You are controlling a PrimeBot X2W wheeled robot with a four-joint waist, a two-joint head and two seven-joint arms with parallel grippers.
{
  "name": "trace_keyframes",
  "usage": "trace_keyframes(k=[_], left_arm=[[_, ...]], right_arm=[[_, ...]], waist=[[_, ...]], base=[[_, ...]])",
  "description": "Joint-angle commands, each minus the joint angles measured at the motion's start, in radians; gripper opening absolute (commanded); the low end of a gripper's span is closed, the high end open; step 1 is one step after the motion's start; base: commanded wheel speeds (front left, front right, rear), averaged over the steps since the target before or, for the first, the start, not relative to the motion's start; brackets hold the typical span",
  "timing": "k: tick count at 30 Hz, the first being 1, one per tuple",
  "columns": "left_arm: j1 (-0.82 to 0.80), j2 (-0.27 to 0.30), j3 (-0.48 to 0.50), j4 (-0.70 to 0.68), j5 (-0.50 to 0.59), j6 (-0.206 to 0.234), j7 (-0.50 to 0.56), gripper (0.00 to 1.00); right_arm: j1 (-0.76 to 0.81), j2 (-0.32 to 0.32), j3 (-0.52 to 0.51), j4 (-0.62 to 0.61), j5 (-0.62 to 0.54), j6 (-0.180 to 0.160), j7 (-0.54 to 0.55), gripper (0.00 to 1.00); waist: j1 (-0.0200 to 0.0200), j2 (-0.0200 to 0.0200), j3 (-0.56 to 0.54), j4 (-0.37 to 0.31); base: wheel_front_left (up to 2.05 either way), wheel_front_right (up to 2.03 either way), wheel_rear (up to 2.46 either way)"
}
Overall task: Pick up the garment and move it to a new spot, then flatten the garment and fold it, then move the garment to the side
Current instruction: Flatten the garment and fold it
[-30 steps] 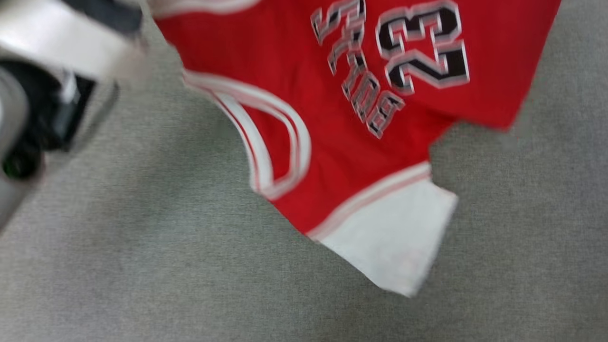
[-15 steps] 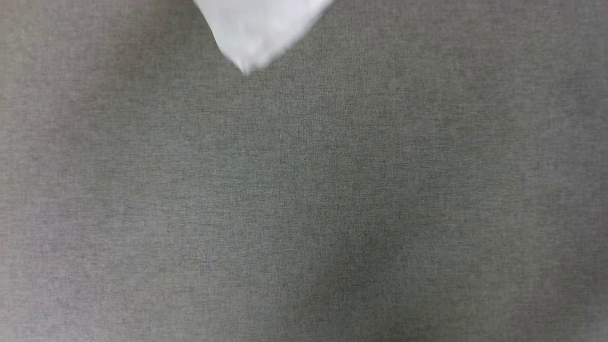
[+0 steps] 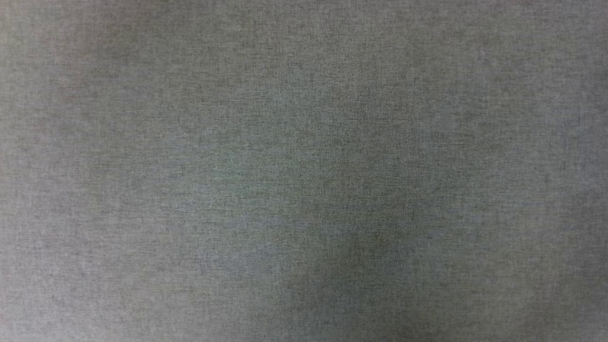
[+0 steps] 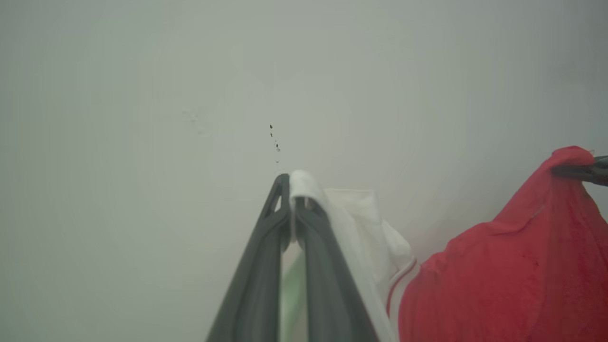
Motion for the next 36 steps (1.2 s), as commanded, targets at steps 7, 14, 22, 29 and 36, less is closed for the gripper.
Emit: trace_keyframes(k=[7, 14, 22, 29, 36], left_arm=[[0.193, -0.017, -0.053, 0.096, -0.027, -0.029, -0.079, 0.0], [0.436, 0.003, -0.08, 0.116, -0.083, -0.039, -0.155, 0.0], [0.828, 0.084, -0.098, -0.013, -0.126, 0.008, -0.197, 0.0], [1.193, 0.172, -0.133, -0.274, -0.155, 0.139, -0.198, 0.0], [1.538, 0.268, -0.162, -0.539, -0.224, 0.31, -0.179, 0.0]], right_arm=[[0.144, 0.022, 0.149, 0.082, 0.073, -0.001, -0.073, 0.0], [0.333, 0.036, 0.259, 0.099, 0.176, -0.001, -0.154, 0.0], [0.612, -0.051, 0.404, 0.016, 0.31, -0.001, -0.209, 0.0], [0.833, -0.146, 0.486, -0.078, 0.412, -0.001, -0.249, 0.0], [1.054, -0.237, 0.512, -0.177, 0.479, -0.001, -0.266, 0.0]], waist=[[-0.0001, 0.0, 0.002, 0.001], [-0.0001, 0.0, -0.042, -0.005], [-0.0001, 0.0, -0.16, -0.012], [-0.0001, 0.0, -0.288, -0.015], [-0.0001, 0.0, -0.403, -0.027]], base=[[0.0, 0.0, 0.0], [0.0, 0.0, 0.0], [0.0, 0.0, 0.0], [0.0, 0.0, 0.0], [0.0, 0.0, 0.0]])
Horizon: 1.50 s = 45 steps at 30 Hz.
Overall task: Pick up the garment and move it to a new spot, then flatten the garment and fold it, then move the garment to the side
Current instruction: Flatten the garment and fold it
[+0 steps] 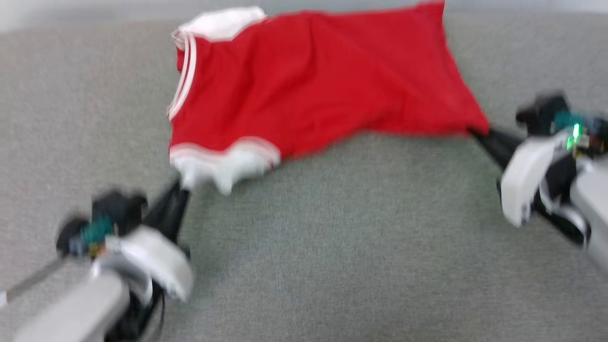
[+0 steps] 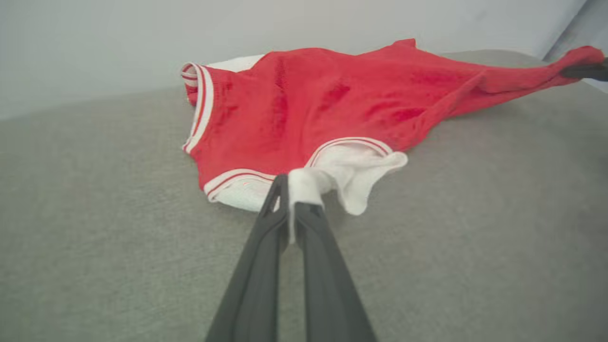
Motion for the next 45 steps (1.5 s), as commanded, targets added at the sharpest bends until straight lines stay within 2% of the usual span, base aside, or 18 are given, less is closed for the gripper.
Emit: trace_keyframes(k=[1, 4, 11, 19, 24, 26, 33, 39, 45], left_arm=[[0.082, 0.019, -0.001, -0.054, -0.027, 0.039, 0.001, 0.0], [0.214, 0.043, 0.003, -0.127, -0.069, 0.098, -0.007, 0.0], [0.439, 0.05, 0.015, -0.195, -0.137, 0.163, -0.025, 0.0], [0.624, 0.036, 0.054, -0.222, -0.193, 0.177, -0.03, 0.0], [0.681, 0.033, 0.052, -0.225, -0.191, 0.169, -0.031, 0.0], [0.678, 0.039, 0.051, -0.221, -0.169, 0.174, -0.032, 0.0], [0.506, 0.036, 0.073, -0.196, -0.08, 0.13, -0.013, 0.0], [0.301, 0.041, 0.085, -0.159, -0.022, 0.073, 0.051, 0.0], [0.125, 0.044, 0.099, -0.102, 0.013, 0.012, 0.113, 0.0]], right_arm=[[0.067, -0.023, 0.002, -0.022, 0.015, -0.001, -0.002, 0.0], [0.168, -0.054, -0.003, -0.058, 0.031, -0.001, -0.003, 0.0], [0.418, -0.128, -0.077, -0.132, 0.055, -0.001, -0.031, 0.0], [0.663, -0.15, -0.179, -0.229, 0.041, -0.001, -0.006, 0.0], [0.797, -0.148, -0.291, -0.308, 0.007, -0.001, 0.035, 0.0], [0.832, -0.137, -0.339, -0.337, -0.01, -0.001, 0.055, 0.0], [0.827, -0.081, -0.483, -0.445, -0.082, -0.001, 0.141, 0.0], [0.781, -0.044, -0.59, -0.521, -0.122, -0.001, 0.207, 0.0], [0.71, -0.028, -0.645, -0.571, -0.14, -0.001, 0.27, 0.0]], waist=[[0.0001, -0.0001, -0.062, -0.01], [0.0001, -0.0001, -0.095, -0.013], [0.0001, -0.0001, -0.157, -0.003], [0.0001, -0.0001, -0.196, -0.004], [0.0001, -0.0001, -0.193, 0.001], [0.0001, -0.0001, -0.186, 0.004], [0.0001, -0.0001, -0.152, 0.01], [0.0001, -0.0001, -0.111, 0.006], [0.0001, -0.0001, -0.043, -0.01]], base=[[0.0, 0.0, 0.0], [0.0, 0.0, 0.0], [0.0, 0.0, 0.0], [0.0, 0.0, 0.0], [0.0, 0.0, 0.0], [0.0, 0.0, 0.0], [0.0, 0.0, 0.0], [0.0, 0.0, 0.0], [0.0, 0.0, 0.0]])
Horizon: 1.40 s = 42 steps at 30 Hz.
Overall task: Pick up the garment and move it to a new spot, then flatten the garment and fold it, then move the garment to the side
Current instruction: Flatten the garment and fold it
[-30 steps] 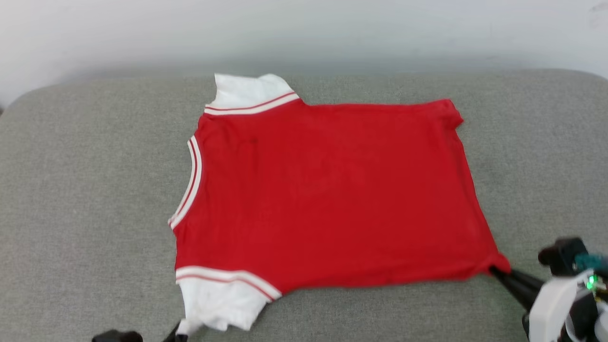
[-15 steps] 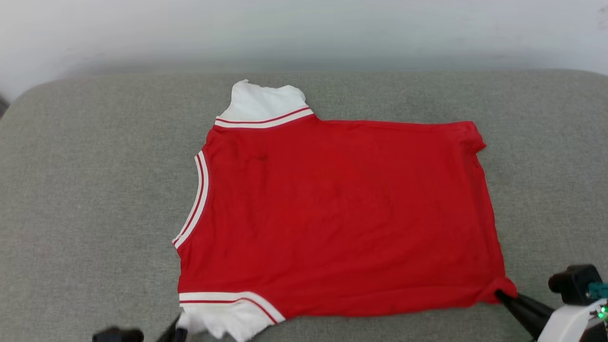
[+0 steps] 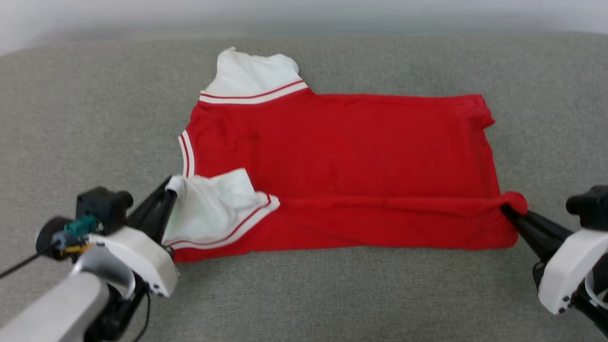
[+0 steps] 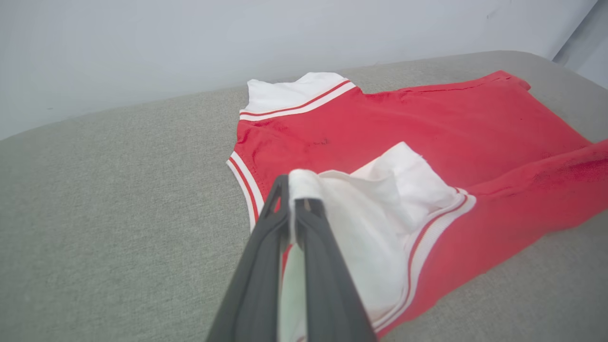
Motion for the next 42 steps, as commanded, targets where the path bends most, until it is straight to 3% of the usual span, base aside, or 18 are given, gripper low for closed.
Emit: trace_keyframes(k=[1, 13, 21, 22, 23, 24, 28, 32, 39, 42], left_arm=[[-0.038, 0.004, -0.002, 0.018, 0.02, -0.011, 0.015, 0.0], [-0.217, -0.063, -0.017, 0.229, 0.009, -0.101, 0.098, 0.0], [-0.253, -0.143, -0.067, 0.415, 0.023, -0.176, 0.083, 0.0], [-0.26, -0.148, -0.066, 0.431, 0.027, -0.178, 0.069, 0.38], [-0.265, -0.15, -0.066, 0.447, 0.034, -0.182, 0.057, 1.0], [-0.268, -0.154, -0.065, 0.457, 0.032, -0.186, 0.05, 1.0], [-0.301, -0.131, -0.055, 0.459, 0.038, -0.202, 0.044, 1.0], [-0.333, -0.086, -0.063, 0.42, 0.046, -0.203, 0.115, 1.0], [-0.434, -0.006, -0.077, 0.306, 0.016, -0.236, 0.342, 1.0], [-0.462, 0.011, -0.083, 0.27, -0.053, -0.257, 0.49, 1.0]], right_arm=[[-0.027, 0.012, -0.005, -0.003, 0.0, -0.001, 0.014, 0.0], [-0.197, 0.048, 0.06, 0.122, -0.022, -0.001, 0.092, 0.0], [-0.246, 0.059, 0.107, 0.23, -0.008, -0.002, 0.071, 0.0], [-0.247, 0.06, 0.109, 0.233, -0.001, -0.002, 0.064, 0.19], [-0.243, 0.059, 0.107, 0.236, 0.002, -0.001, 0.057, 0.33], [-0.239, 0.057, 0.105, 0.232, 0.004, -0.001, 0.043, 1.0], [-0.211, 0.047, 0.085, 0.206, 0.011, -0.001, 0.005, 1.0], [-0.173, 0.042, 0.06, 0.173, 0.014, -0.001, -0.01, 1.0], [-0.127, 0.059, 0.022, 0.13, -0.006, -0.001, -0.001, 1.0], [-0.117, 0.066, 0.01, 0.115, -0.013, -0.001, 0.009, 1.0]], waist=[[0.0, -0.0001, 0.036, -0.012], [0.0, -0.0001, 0.188, -0.024], [0.0, -0.0001, 0.198, -0.016], [0.0, -0.0001, 0.189, -0.015], [0.0, -0.0001, 0.179, -0.012], [0.0, -0.0001, 0.167, -0.009], [0.0, -0.0001, 0.113, -0.001], [0.0, -0.0001, 0.068, 0.011], [0.0, -0.0001, 0.036, 0.02], [0.0, -0.0001, 0.034, 0.021]], base=[[0.0, 0.0, 0.0], [0.0, 0.0, 0.0], [0.0, 0.0, 0.0], [0.0, 0.0, 0.0], [0.0, 0.0, 0.0], [0.0, 0.0, 0.0], [0.0, 0.0, 0.0], [0.0, 0.0, 0.0], [0.0, 0.0, 0.0], [0.0, 0.0, 0.0]])
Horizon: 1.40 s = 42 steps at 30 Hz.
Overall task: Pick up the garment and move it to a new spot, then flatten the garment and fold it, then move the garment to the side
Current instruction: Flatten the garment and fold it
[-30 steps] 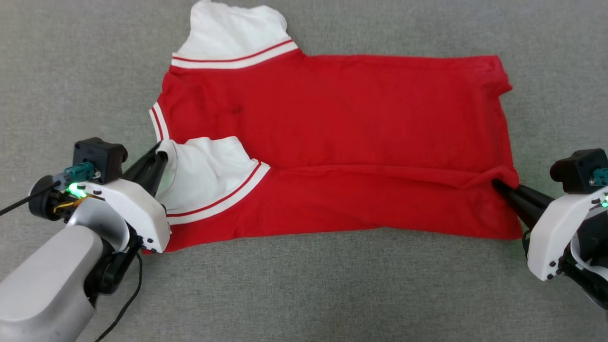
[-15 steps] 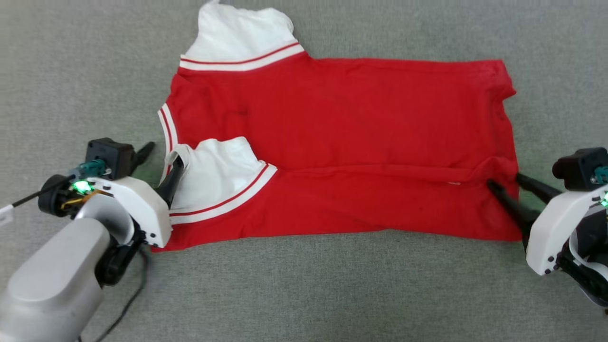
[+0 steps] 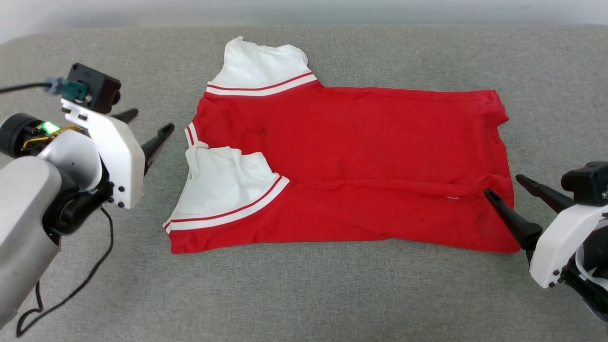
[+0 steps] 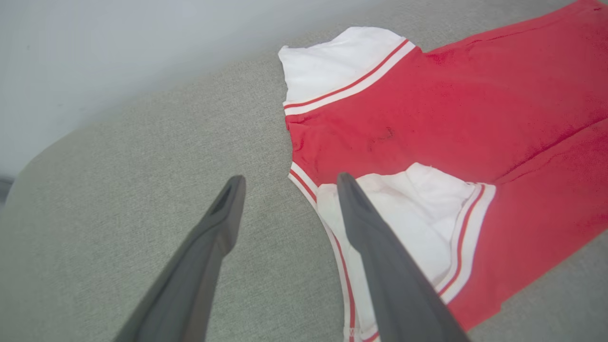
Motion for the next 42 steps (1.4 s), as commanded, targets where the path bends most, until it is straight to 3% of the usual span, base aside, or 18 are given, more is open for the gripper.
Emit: trace_keyframes(k=[1, 2, 8, 13, 24, 25, 26, 27, 33, 39, 42], left_arm=[[-0.015, 0.008, -0.01, -0.016, -0.046, -0.009, 0.089, 1.0], [-0.015, 0.008, -0.01, -0.016, -0.046, -0.009, 0.089, 1.0], [-0.03, 0.032, -0.062, -0.052, -0.143, -0.016, 0.365, 1.0], [-0.009, 0.042, -0.124, -0.052, -0.158, -0.014, 0.503, 1.0], [0.059, 0.006, -0.217, 0.046, -0.143, -0.039, 0.564, 1.0], [0.06, 0.001, -0.221, 0.056, -0.145, -0.042, 0.562, 0.89], [0.059, -0.005, -0.22, 0.065, -0.149, -0.045, 0.556, 0.23], [0.056, -0.01, -0.218, 0.071, -0.151, -0.048, 0.554, 0.0], [0.005, -0.002, -0.209, 0.053, -0.137, -0.075, 0.536, 0.0], [-0.054, 0.018, -0.197, -0.022, -0.122, -0.09, 0.531, 0.0], [-0.068, 0.023, -0.197, -0.056, -0.123, -0.092, 0.537, 0.0]], right_arm=[[0.013, 0.009, -0.008, -0.012, -0.008, -0.001, 0.008, 1.0], [0.013, 0.009, -0.008, -0.012, -0.008, -0.001, 0.008, 1.0], [0.007, 0.017, 0.011, -0.03, -0.005, -0.001, 0.045, 1.0], [-0.014, 0.018, 0.03, -0.03, 0.006, -0.001, 0.072, 1.0], [-0.09, 0.018, 0.06, -0.013, 0.032, -0.001, 0.091, 1.0], [-0.102, 0.016, 0.062, -0.012, 0.035, -0.001, 0.093, 1.0], [-0.117, 0.01, 0.066, -0.012, 0.037, -0.001, 0.096, 1.0], [-0.132, 0.002, 0.07, -0.012, 0.037, -0.001, 0.103, 1.0], [-0.241, -0.094, 0.111, -0.041, 0.066, -0.001, 0.197, 1.0], [-0.342, -0.242, 0.212, -0.083, 0.158, -0.001, 0.453, 1.0], [-0.385, -0.281, 0.252, -0.079, 0.199, -0.001, 0.571, 1.0]], waist=[[0.0, -0.0001, 0.001, -0.001], [0.0, -0.0001, 0.001, -0.001], [0.0, -0.0001, 0.011, -0.015], [0.0, -0.0001, 0.026, -0.03], [0.0, -0.0001, 0.064, -0.056], [0.0, -0.0001, 0.065, -0.056], [0.0, -0.0001, 0.064, -0.057], [0.0, -0.0001, 0.063, -0.057], [0.0, -0.0001, 0.044, -0.049], [0.0, -0.0001, 0.034, -0.031], [0.0, -0.0001, 0.036, -0.022]], base=[[0.0, 0.0, 0.0], [0.0, 0.0, 0.0], [0.0, 0.0, 0.0], [0.0, 0.0, 0.0], [0.0, 0.0, 0.0], [0.0, 0.0, 0.0], [0.0, 0.0, 0.0], [0.0, 0.0, 0.0], [0.0, 0.0, 0.0], [0.0, 0.0, 0.0], [0.0, 0.0, 0.0]])
